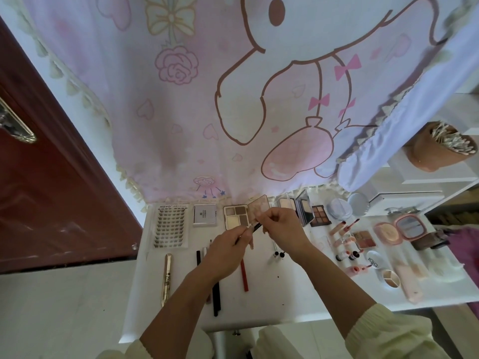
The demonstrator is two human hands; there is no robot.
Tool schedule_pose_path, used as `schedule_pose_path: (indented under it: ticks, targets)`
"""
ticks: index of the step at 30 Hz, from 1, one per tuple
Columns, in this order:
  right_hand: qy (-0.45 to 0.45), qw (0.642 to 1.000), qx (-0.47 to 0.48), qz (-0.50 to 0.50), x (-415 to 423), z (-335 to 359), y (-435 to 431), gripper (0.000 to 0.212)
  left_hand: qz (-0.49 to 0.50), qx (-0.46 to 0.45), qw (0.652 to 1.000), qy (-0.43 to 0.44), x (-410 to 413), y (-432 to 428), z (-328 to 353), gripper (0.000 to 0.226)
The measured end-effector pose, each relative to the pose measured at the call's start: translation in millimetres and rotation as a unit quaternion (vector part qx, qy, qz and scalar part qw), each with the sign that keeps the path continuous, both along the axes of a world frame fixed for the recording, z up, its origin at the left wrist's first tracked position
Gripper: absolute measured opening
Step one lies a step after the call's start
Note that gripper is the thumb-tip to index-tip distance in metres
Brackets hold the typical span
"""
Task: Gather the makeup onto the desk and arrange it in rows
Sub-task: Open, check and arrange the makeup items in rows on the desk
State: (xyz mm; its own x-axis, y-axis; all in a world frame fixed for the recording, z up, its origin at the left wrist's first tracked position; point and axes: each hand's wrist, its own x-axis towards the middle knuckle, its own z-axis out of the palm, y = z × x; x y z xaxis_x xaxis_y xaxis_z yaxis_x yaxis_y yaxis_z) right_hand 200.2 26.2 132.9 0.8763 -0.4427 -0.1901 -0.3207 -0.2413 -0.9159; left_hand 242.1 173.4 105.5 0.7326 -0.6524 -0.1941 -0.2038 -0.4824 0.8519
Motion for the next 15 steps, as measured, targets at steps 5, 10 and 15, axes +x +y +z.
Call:
schedule_pose_path:
  ticks: [5,10,15]
  targets:
    - [0.006,1.000,0.003,0.021,-0.8,0.2,-2.7,0.033,-0.003,-0.004,1.000,-0.001,0.0,1.0,-1.2,0.037]
    - [0.005,0.999,0.005,0.037,-0.2,4.5,-4.6,0.030,-0.003,0.003,1.000,0.001,1.4,1.5,-0.5,0.037]
    - [0.026,0.998,0.002,0.055,2.3,15.0,-4.2,0.030,0.003,-0.028,0.997,0.071,2.7,2.4,0.4,0.037]
